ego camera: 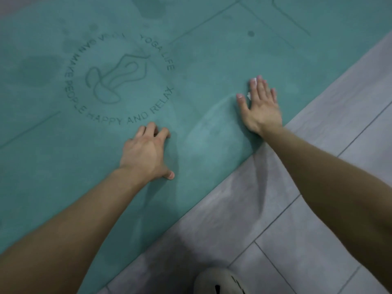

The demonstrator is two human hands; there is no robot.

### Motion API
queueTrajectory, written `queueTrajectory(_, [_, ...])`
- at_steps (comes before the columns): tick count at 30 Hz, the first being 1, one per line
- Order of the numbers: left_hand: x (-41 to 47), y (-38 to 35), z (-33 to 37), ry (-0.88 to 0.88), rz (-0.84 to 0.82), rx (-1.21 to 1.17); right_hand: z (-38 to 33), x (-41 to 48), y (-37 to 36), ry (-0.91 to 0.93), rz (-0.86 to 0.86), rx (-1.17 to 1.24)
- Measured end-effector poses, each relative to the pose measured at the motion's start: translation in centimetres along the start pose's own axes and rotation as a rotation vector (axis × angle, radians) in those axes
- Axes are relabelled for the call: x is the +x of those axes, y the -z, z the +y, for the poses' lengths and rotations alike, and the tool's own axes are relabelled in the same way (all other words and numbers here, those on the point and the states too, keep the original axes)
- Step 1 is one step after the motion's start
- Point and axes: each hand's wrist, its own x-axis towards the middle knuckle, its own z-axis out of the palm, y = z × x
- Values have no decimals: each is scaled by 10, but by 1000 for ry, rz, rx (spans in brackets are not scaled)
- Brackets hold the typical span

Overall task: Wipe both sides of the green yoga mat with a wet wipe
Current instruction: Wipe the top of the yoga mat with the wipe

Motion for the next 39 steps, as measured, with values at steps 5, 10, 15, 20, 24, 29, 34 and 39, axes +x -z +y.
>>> queueTrajectory(5, [2,2,-1,4,-1,-9,-67,-75,-29,621,-113,13])
queueTrajectory(10, [-2,4,-1,-1,31,-2,-61,-59,-22,970,-149,-116])
queueTrajectory(15, [-2,10,-4,0,0,-23,-48,3,-10,102,-29,-16])
queueTrajectory(20, [22,24,-35,58,1,-184,-93,-86,-40,1080,-175,-113])
queueTrajectory(24, [45,35,-62,197,52,-100,-74,-14,-22,667,-69,-130])
queueTrajectory(29, [68,43,-80,301,-50,-83,-87,13,-16,295,-86,-12])
queueTrajectory(34, [72,40,-83,287,-18,-19,-125,-72,-41,1225,-224,-105])
queueTrajectory(39, [71,44,-82,289,-33,-29,-97,50,-14,417,-57,-30])
